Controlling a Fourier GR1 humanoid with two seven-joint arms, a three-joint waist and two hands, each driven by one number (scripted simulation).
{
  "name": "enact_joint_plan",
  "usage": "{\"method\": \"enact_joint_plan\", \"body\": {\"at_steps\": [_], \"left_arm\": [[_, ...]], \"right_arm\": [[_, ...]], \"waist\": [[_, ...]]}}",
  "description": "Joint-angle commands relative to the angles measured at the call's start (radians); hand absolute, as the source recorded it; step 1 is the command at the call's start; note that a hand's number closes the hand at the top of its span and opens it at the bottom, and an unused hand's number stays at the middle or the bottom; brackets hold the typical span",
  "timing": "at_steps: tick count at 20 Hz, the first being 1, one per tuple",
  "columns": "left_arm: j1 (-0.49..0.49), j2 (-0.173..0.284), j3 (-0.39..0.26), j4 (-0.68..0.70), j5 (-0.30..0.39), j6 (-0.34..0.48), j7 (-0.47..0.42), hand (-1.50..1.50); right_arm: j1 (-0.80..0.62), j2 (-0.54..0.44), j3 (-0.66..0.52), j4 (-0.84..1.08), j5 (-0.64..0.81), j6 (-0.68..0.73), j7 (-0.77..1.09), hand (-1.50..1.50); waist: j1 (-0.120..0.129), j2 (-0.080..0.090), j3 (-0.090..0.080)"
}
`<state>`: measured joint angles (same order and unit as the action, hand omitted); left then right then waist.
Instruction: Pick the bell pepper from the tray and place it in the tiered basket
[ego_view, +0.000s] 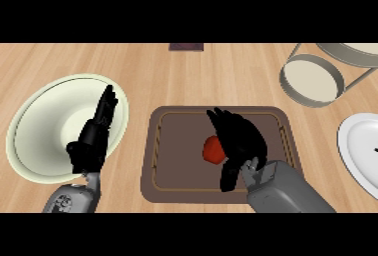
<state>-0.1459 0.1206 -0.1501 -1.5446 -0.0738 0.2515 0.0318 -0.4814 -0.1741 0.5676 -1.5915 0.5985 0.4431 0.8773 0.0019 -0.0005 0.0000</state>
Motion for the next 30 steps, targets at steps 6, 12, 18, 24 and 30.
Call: {"method": "enact_joint_plan", "body": {"at_steps": [6, 12, 18, 24, 30], "left_arm": [[0.013, -0.025, 0.019, -0.031, -0.015, -0.035, 0.021, 0.0], [-0.015, -0.022, 0.04, -0.006, -0.032, -0.054, 0.014, 0.0], [-0.027, -0.073, 0.007, 0.0, -0.092, 0.004, 0.036, 0.0], [-0.042, -0.055, 0.067, 0.029, -0.043, -0.048, 0.024, 0.0], [-0.021, -0.069, 0.026, 0.008, -0.068, -0.032, 0.009, 0.0]], "right_arm": [[0.02, 0.111, -0.057, 0.154, 0.134, -0.019, -0.102, -1.5], [0.166, 0.114, -0.024, 0.076, 0.227, -0.128, -0.157, -1.5], [0.068, 0.082, -0.011, 0.173, 0.361, -0.193, -0.257, 1.5], [0.043, 0.156, -0.035, 0.271, 0.476, -0.286, -0.266, 1.5], [-0.085, 0.134, -0.358, 0.48, 0.459, -0.187, 0.183, 1.5]], "waist": [[0.003, 0.001, 0.0], [-0.003, 0.0, 0.0], [0.0, 0.001, 0.0], [0.0, 0.001, 0.0], [0.008, 0.018, -0.004]]}}
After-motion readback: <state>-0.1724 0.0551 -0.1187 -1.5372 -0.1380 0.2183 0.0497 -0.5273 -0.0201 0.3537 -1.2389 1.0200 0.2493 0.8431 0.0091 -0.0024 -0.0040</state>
